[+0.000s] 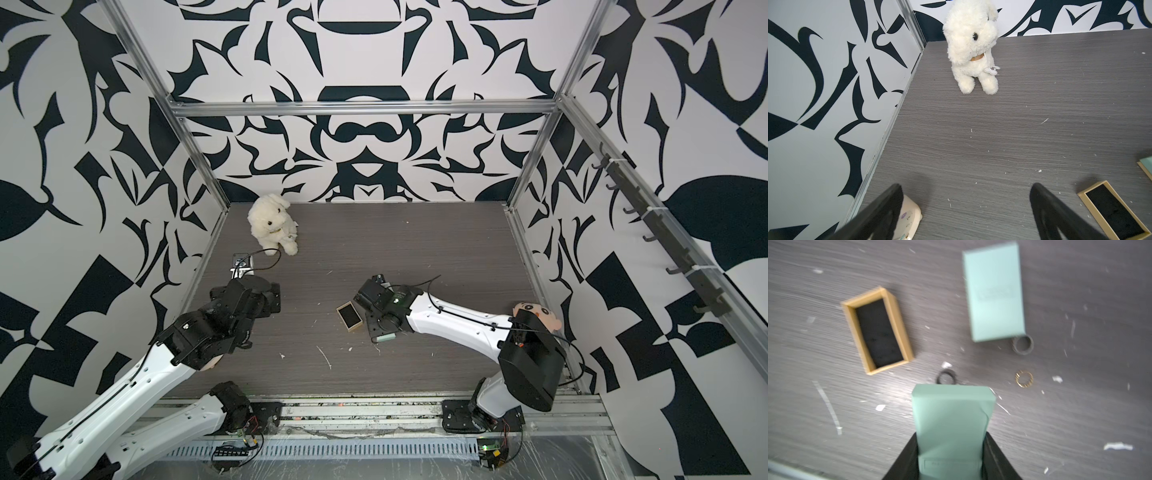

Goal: Take the rings out of the lift-off lid box
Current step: Pick up the lid from the center of the board, then close the lid on the jewelry box.

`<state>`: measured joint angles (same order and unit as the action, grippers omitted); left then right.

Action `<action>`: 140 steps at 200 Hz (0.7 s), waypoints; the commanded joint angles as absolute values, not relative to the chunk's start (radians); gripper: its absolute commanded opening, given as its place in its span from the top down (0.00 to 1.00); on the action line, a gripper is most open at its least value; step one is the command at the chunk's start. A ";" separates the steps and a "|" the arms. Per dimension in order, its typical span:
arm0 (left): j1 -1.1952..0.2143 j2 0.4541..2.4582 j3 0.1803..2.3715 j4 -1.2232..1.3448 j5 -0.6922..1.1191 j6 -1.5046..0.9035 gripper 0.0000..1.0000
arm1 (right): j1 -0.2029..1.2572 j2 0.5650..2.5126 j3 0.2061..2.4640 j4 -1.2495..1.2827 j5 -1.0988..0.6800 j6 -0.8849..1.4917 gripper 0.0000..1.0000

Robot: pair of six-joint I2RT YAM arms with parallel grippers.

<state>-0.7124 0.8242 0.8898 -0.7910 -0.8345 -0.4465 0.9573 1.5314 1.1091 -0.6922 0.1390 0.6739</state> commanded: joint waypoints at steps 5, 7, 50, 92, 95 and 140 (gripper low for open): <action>-0.707 0.818 0.887 -0.810 -0.851 -0.453 0.01 | 0.962 1.610 1.231 -0.730 0.077 0.549 0.53; -0.707 0.818 0.886 -0.809 -0.853 -0.453 0.01 | 0.961 1.617 1.239 -0.731 0.074 0.543 0.53; -0.698 0.810 0.881 -0.810 -0.855 -0.453 0.01 | 0.961 1.769 1.396 -0.770 0.029 0.449 0.53; -0.690 0.809 0.877 -0.810 -0.845 -0.451 0.01 | 0.959 1.903 1.520 -0.804 0.048 0.380 0.53; -0.690 0.808 0.876 -0.810 -0.844 -0.451 0.01 | 0.961 1.912 1.530 -0.808 0.048 0.378 0.53; -0.686 0.808 0.873 -0.805 -0.833 -0.446 0.00 | 0.959 1.968 1.593 -0.810 0.058 0.344 0.54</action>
